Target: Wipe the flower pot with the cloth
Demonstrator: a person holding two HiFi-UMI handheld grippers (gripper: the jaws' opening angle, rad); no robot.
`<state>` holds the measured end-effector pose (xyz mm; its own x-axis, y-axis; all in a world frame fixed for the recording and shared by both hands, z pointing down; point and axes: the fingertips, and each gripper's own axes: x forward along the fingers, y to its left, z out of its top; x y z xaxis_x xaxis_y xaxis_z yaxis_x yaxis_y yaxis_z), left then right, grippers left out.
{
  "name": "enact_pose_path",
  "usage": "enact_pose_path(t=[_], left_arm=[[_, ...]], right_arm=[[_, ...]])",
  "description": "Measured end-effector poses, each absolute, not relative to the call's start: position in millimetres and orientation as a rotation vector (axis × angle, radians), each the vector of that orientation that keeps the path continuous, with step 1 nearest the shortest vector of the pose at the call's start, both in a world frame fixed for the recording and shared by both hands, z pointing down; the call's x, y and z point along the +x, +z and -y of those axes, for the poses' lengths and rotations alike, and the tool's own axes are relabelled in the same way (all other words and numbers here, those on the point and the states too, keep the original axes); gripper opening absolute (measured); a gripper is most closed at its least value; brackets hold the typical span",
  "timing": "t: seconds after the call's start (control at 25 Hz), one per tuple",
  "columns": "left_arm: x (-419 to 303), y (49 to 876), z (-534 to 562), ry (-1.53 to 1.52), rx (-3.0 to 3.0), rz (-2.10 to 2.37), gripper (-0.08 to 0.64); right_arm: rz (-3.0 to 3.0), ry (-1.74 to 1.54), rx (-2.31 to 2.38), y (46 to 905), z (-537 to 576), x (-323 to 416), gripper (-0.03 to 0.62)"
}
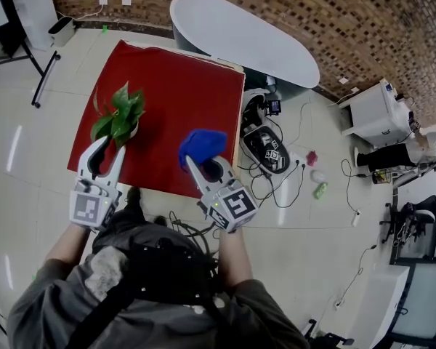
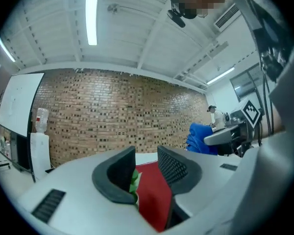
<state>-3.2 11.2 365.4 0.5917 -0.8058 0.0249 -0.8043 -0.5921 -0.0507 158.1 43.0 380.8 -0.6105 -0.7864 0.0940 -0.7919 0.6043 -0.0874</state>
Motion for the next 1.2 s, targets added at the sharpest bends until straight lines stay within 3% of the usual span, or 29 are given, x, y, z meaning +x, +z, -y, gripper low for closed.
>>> enact_pose_path(t=[0.28,1.2], left_arm=[[51.9,350.9,-8.3,-0.096,-2.806,-1.304,0.026],[96.8,361.6,-26.9,-0.205,-2.865,-1.167,0.021]], right_arm=[[2.684,0.158,1.464,365.9,-56.3,184.1,0.075],[2.693,0.182,1.483,373.9,-73.1,195.4,0.075]])
